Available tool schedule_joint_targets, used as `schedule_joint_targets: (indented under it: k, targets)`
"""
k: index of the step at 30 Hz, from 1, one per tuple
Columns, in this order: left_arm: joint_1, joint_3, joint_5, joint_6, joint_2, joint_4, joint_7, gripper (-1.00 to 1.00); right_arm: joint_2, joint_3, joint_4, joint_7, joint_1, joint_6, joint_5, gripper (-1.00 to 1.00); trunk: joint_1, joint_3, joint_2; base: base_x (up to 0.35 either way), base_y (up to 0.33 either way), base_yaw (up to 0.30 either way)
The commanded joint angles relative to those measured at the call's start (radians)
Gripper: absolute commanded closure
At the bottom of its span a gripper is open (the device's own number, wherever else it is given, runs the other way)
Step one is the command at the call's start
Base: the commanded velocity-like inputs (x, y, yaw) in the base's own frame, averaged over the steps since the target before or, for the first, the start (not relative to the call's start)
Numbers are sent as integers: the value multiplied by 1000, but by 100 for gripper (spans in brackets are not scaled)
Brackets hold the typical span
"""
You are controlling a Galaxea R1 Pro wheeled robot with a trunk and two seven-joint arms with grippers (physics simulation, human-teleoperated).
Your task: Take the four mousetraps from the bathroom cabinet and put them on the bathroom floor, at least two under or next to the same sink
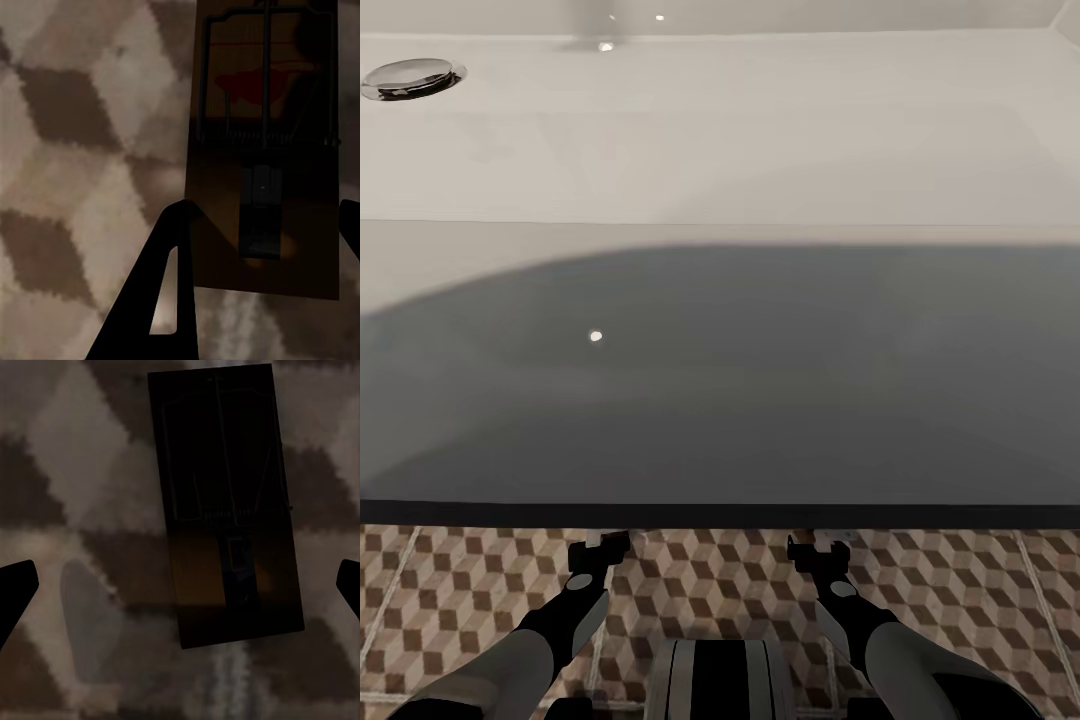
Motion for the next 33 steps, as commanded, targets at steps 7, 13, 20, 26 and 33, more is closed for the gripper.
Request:
schedule_joint_targets:
  k: [7, 13, 20, 26, 33]
  targets:
    - [0, -9, 10, -3, 0, 1, 5, 100, 1, -8, 1, -3, 0, -3, 10, -100, 0, 0, 0, 0, 0, 0]
    - [-1, -9, 10, -3, -2, 1, 5, 100, 1, -8, 1, -3, 0, -3, 10, -100, 0, 0, 0, 0, 0, 0]
    - [-1, -9, 10, -3, -3, 1, 5, -100, 1, -8, 1, -3, 0, -3, 10, -100, 0, 0, 0, 0, 0, 0]
    - [-1, -9, 11, -4, -3, 1, 5, -100, 1, -8, 1, -3, 0, -3, 10, -100, 0, 0, 0, 0, 0, 0]
    - [-1, -9, 10, -5, -3, 1, 5, -100, 1, -8, 1, -3, 0, -3, 10, -100, 0, 0, 0, 0, 0, 0]
